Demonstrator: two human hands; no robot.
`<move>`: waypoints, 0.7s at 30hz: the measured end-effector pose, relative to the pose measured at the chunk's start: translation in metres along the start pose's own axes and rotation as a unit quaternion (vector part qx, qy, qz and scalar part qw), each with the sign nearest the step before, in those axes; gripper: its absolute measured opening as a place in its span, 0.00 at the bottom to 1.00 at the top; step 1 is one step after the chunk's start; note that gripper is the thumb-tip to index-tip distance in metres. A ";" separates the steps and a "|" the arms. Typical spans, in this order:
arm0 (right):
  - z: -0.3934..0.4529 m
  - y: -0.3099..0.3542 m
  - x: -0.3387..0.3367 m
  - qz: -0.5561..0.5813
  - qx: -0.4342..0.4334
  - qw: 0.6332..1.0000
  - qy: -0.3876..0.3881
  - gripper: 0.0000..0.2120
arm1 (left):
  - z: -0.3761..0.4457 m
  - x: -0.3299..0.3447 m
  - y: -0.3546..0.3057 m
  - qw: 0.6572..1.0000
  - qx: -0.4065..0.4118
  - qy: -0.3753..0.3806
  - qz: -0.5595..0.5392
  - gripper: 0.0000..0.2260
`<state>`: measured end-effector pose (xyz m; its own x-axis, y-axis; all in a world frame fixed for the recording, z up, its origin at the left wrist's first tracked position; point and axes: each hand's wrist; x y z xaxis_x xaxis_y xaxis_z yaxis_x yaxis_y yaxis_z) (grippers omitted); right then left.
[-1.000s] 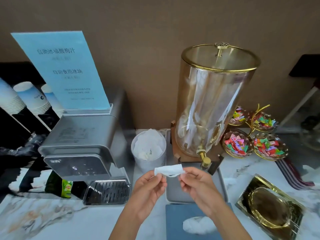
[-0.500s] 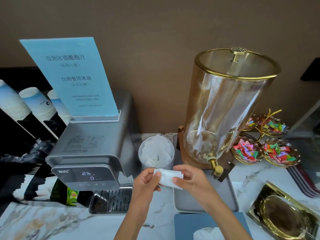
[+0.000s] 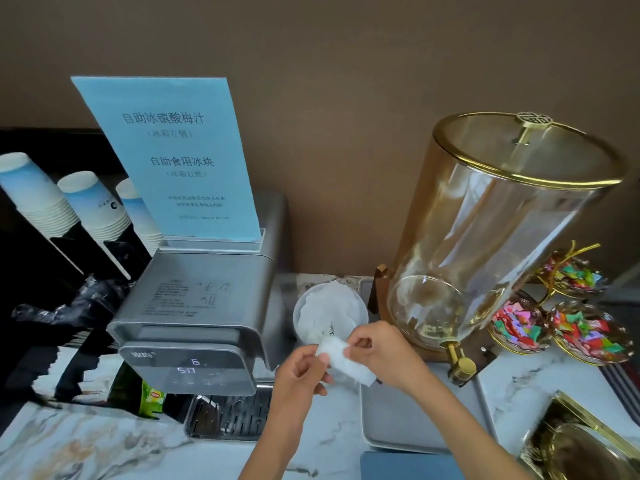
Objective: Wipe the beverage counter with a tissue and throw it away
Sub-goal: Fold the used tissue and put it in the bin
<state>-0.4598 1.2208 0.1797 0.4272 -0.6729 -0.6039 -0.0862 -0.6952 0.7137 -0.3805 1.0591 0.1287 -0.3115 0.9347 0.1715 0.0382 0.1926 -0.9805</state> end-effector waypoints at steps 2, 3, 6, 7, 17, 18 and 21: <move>0.014 0.007 -0.001 0.036 0.013 0.997 -0.063 0.09 | 0.002 -0.003 0.005 0.999 -0.018 -0.029 -0.013 0.05; 0.023 0.012 0.000 0.038 0.022 0.995 -0.089 0.10 | 0.003 -0.005 0.007 0.999 -0.025 -0.038 -0.014 0.05; 0.048 0.025 0.011 -0.025 0.071 0.990 -0.117 0.09 | 0.002 -0.010 0.013 0.998 -0.046 -0.041 -0.018 0.05; 0.056 0.028 0.017 -0.052 0.088 0.988 -0.117 0.08 | 0.002 -0.011 0.014 0.998 -0.051 -0.039 -0.020 0.05; 0.076 0.026 0.050 -0.300 0.065 0.936 -0.172 0.09 | -0.002 -0.012 0.013 0.998 -0.055 -0.017 -0.016 0.07; 0.076 0.025 0.049 -0.306 0.069 0.935 -0.166 0.10 | -0.002 -0.012 0.012 0.998 -0.054 -0.015 -0.016 0.07; 0.075 0.022 0.044 -0.283 0.070 0.947 -0.138 0.14 | -0.003 -0.011 0.008 0.999 -0.047 -0.010 -0.014 0.07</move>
<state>-0.5104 1.1570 0.1425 0.1906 -0.2100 -0.9589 -0.0416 -0.9777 0.2059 -0.3739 1.0516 0.1191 -0.3325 0.9227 0.1953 0.1188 0.2464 -0.9619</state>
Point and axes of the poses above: each hand's wrist, its own z-axis towards the middle knuckle, its own x-axis out of the palm, y = z × x, and after that the axes turned 13 degrees about x, right-handed
